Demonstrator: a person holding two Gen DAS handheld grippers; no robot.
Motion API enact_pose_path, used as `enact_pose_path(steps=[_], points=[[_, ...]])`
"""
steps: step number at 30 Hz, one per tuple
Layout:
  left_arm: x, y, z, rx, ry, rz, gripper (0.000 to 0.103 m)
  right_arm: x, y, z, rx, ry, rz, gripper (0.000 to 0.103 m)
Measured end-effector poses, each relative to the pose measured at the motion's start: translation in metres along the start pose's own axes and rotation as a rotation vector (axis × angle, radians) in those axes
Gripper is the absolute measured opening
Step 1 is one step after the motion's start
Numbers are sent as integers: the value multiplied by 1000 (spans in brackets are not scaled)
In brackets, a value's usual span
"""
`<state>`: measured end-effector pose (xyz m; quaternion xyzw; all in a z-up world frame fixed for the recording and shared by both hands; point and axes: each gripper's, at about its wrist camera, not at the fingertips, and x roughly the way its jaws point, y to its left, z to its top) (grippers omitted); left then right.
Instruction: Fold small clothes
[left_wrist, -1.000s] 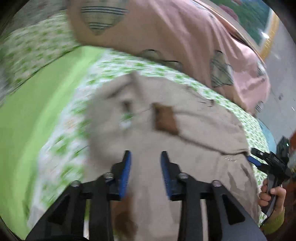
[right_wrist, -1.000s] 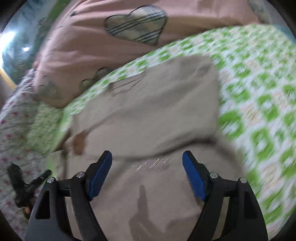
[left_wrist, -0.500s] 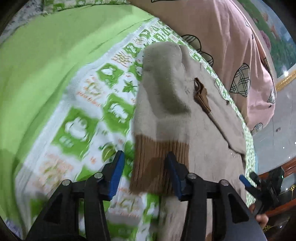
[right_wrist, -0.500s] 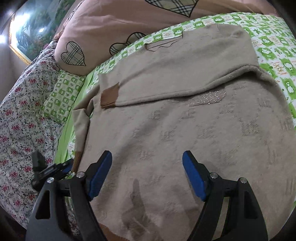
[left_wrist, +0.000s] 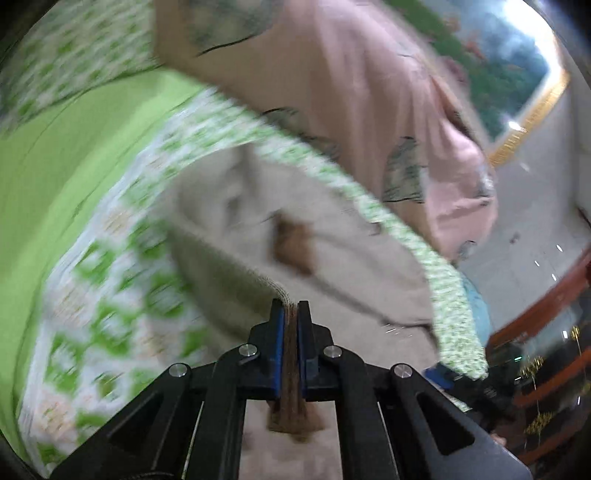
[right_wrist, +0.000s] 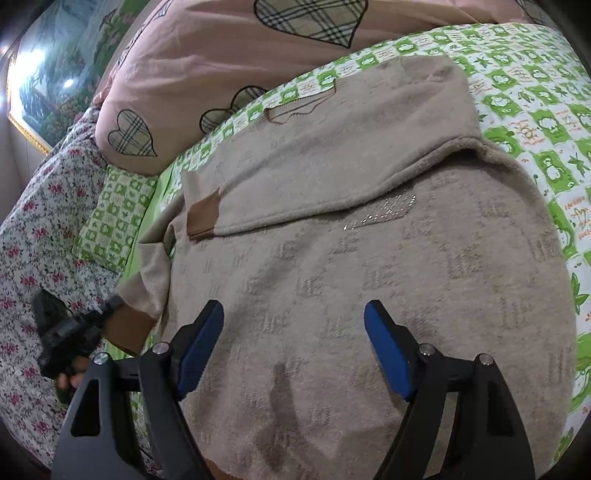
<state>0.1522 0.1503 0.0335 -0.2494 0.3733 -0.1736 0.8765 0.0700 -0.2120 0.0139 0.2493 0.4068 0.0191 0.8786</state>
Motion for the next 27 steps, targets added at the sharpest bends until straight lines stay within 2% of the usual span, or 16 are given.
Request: enact_pose_path(steps=[5,9,12,15,17,19,20,21,22,24,27], points=[[48,-85,32,137,25,-128,4,-16,-12,4,26,-44,-8,79],[120,-149,38,240,105,-199,4,-32,-28,9,44,-89,-36,79],[188,-174,33,274,178,-201,4,-42,-41,16,52,-114,-70,79],[246,-173,19,286,261,-163,4,-50,-55,23,68,-139,-92,79],[272,-172,10,320,308,-100,7,-53,-62,27,74,-146,-106,79],[276,-171,6,326,329,-82,19,-52,-64,32,65,-142,-115,79],[269,-168,5,321,326,-101,24,-51,-63,36,52,-140,-110,79],[259,-164,2,323,317,-105,39,-49,-61,40,35,-139,-110,79],[247,-160,1,326,304,-83,67,-46,-57,43,16,-139,-111,79],[219,-147,0,313,266,-26,90,-38,-49,51,-30,-135,-110,79],[182,-113,1,257,243,10,91,-13,-32,67,-129,-101,-140,79]])
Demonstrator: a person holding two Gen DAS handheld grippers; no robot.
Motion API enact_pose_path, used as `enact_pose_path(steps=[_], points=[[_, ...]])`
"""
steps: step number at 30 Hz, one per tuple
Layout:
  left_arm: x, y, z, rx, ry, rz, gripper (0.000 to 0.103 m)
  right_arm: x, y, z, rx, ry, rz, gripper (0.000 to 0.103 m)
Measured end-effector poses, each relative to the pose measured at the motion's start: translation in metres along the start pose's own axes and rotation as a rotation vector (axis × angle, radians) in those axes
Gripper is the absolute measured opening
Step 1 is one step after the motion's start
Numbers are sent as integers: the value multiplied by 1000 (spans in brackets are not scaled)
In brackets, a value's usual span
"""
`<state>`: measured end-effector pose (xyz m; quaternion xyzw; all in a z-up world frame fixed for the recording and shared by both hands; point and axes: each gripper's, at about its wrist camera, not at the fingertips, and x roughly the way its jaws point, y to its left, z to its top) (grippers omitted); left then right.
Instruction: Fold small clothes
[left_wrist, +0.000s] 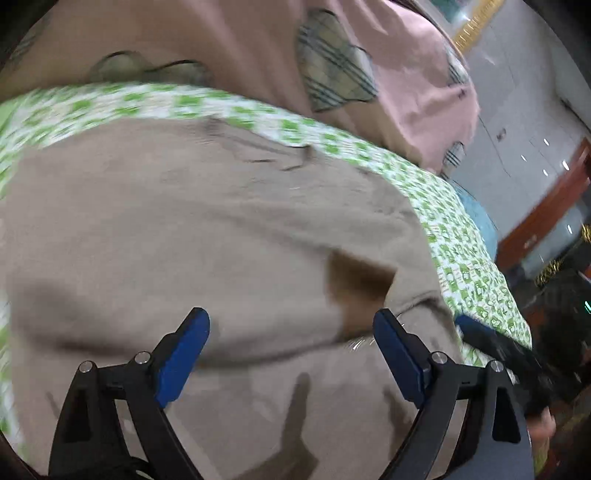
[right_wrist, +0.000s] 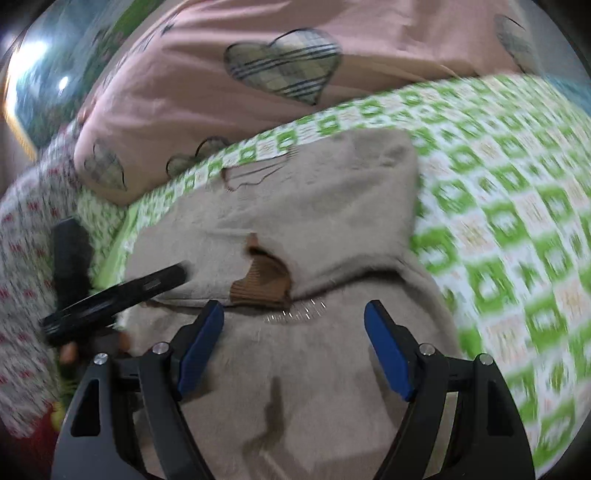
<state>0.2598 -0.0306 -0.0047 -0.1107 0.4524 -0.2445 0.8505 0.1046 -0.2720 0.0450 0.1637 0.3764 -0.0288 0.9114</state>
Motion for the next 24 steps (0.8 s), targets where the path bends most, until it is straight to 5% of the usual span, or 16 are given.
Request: enact_pose_path(steps=[2,5,7,10,11,12,13,15,18,21,24], points=[[-23,25,-10,-34,-26,105,91,18,12,10,-70,18,-11,79],[-53,67,-21,-53,-79,365,91,45,22,24,-148,29,-55,79],[-61,88,-24,-65,-94,451,91,64,22,33,-166,43,-78,79],[-62,119,-21,-119,-90,473,91,92,16,40,-141,98,-77,79],[-60,128,-19,-136,-95,482,91,100,15,40,-133,120,-73,65],[-60,132,-17,-137,-97,479,91,105,16,40,-136,142,-60,26],[-56,135,-14,-135,-98,480,91,110,17,41,-125,170,-33,10],[-46,142,-7,-129,-86,518,90,101,19,48,-79,145,49,7],[-32,151,0,-135,-71,519,86,46,21,81,-31,-44,120,7],[-32,151,6,-126,-95,524,77,4,7,107,30,-185,84,6],[-33,143,14,-135,-142,497,59,15,-11,114,42,-137,35,6]])
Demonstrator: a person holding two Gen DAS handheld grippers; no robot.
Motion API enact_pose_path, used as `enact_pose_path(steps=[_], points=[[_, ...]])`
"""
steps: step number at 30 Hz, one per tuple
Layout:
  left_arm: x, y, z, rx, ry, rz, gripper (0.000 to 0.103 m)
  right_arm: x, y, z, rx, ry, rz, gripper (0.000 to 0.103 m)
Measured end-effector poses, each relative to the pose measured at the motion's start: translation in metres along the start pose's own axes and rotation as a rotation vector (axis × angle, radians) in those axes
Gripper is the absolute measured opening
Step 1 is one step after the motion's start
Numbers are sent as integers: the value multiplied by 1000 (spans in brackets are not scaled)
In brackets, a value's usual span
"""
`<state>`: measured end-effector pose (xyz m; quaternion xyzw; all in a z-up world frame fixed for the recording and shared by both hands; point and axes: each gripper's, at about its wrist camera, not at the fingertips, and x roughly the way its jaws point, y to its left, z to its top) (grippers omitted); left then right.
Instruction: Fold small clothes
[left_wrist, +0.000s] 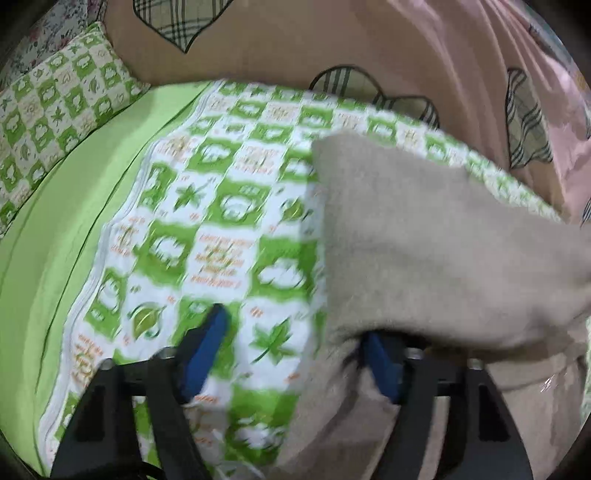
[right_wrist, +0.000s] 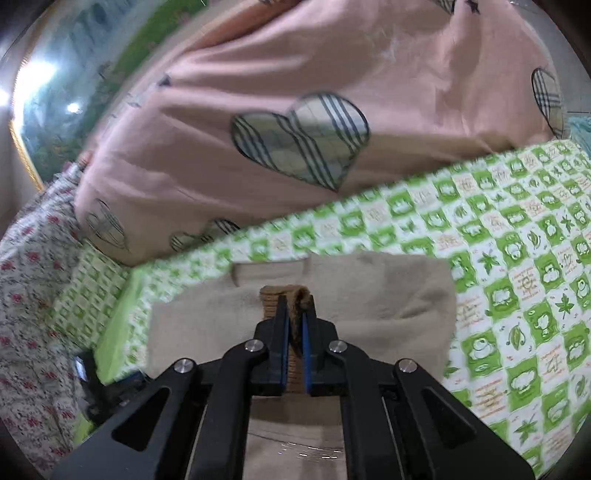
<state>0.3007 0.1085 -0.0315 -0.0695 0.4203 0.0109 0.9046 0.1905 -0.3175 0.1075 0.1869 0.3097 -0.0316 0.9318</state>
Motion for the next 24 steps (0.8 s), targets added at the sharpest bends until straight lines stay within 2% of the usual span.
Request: enact_pose_path(steps=[1,4,8,13,14,16,17,20,21,22,23,24], points=[[-1,-2,1,-10,-11,-1,51,7,-4,-4,9,23,3,6],[-10,4,-2,-77,-46,9,45,22,-8,-24,-5,81,-28,6],[-12,20,-6,-148,-43,-41,45,19,-19,-32,39,60,0,6],[-6,14,-2,-97,-2,-57,45,62,-40,-53,43,177,-121,6],[-7,14,-3,-90,8,-72,45,67,-42,-57,44,199,-135,6],[-15,18,-7,-96,29,-123,44,63,-41,-58,34,182,-138,6],[-23,23,-8,-114,34,-185,44,60,-37,-58,21,174,-143,7],[-42,32,-4,-143,30,-322,52,48,-31,-56,7,158,-154,12],[-47,32,1,-143,22,-340,62,44,-30,-55,4,159,-175,14],[-48,31,7,-136,19,-339,71,37,-27,-53,1,145,-215,14],[-45,29,14,-130,19,-327,72,32,-26,-52,5,120,-238,14],[-39,26,22,-121,16,-312,72,19,-22,-51,17,60,-253,14]])
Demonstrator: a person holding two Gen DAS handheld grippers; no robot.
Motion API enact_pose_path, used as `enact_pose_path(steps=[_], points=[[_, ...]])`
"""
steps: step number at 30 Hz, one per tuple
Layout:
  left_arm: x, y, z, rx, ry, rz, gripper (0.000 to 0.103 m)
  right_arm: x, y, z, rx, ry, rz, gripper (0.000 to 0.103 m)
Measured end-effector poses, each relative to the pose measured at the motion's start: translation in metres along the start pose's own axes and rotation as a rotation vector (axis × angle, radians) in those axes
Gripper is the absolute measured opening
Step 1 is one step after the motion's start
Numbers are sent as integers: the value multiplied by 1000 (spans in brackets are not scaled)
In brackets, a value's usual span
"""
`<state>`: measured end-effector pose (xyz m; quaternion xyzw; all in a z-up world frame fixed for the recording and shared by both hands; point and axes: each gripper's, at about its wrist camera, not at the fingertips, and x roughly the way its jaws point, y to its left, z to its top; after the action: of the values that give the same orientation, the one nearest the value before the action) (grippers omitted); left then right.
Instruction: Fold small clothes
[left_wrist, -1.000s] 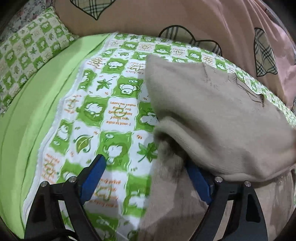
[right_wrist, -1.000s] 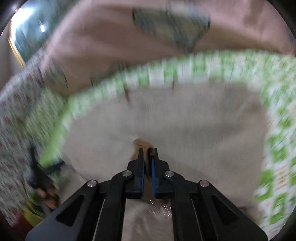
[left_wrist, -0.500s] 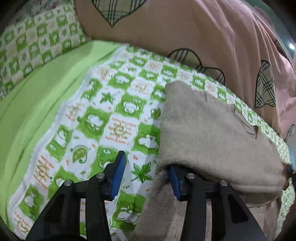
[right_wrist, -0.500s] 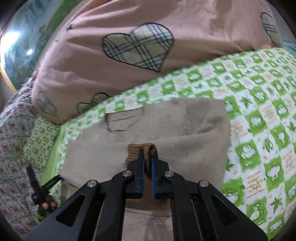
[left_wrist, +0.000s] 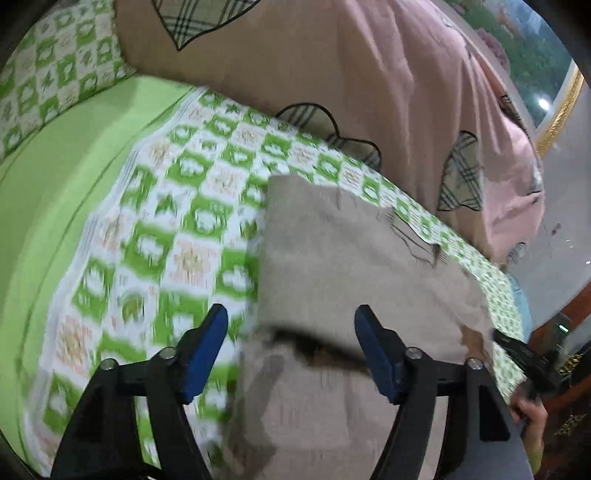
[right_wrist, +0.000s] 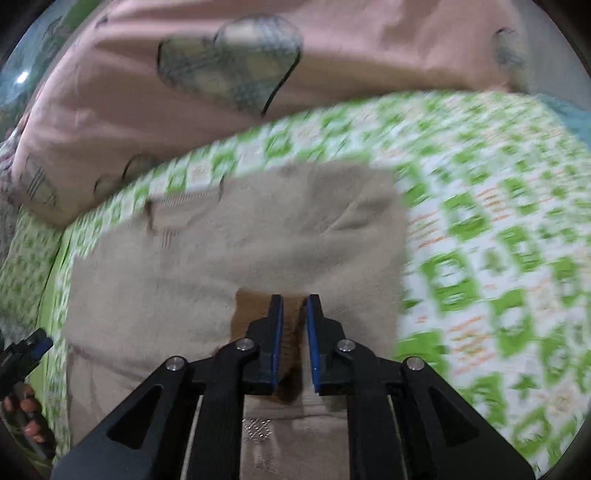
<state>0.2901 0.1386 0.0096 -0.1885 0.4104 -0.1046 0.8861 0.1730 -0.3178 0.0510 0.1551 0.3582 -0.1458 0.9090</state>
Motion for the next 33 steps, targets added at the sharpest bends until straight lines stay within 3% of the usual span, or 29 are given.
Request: enact_pose_path(steps=[2,5,7,8,9,12,15,16,19,21,23,24,25,27,33], points=[[22,-3,15,15,19,23,72,-9,7,-2,6,-39,83,14],[65,-3,28,4,103,24,61,6,31,-10,-53,48,225,17],[92,-2,30,3,170,0,34,22,44,-16,-100,87,215,17],[97,-3,29,8,169,0,26,29,46,-17,-110,101,206,17],[96,-2,30,10,138,6,11,36,47,-17,-109,121,204,17],[86,-1,31,16,57,43,11,45,46,-16,-98,150,221,17],[95,5,28,21,67,60,11,56,38,-18,-86,173,163,24],[96,6,28,22,65,58,12,62,32,-20,-68,188,132,24],[92,5,28,19,69,60,18,62,16,-20,14,182,191,24],[81,2,24,33,76,80,21,47,17,-18,5,158,165,26],[67,-4,16,52,81,105,29,30,22,-20,-20,130,170,30],[59,-8,11,66,76,117,42,20,24,-22,-28,115,192,32],[48,-11,4,81,68,146,63,9,25,-25,-36,100,208,33],[25,-16,-12,94,50,187,86,-10,29,-33,-49,76,233,34],[-40,-23,-73,125,53,224,86,-64,21,-75,-49,41,259,45]])
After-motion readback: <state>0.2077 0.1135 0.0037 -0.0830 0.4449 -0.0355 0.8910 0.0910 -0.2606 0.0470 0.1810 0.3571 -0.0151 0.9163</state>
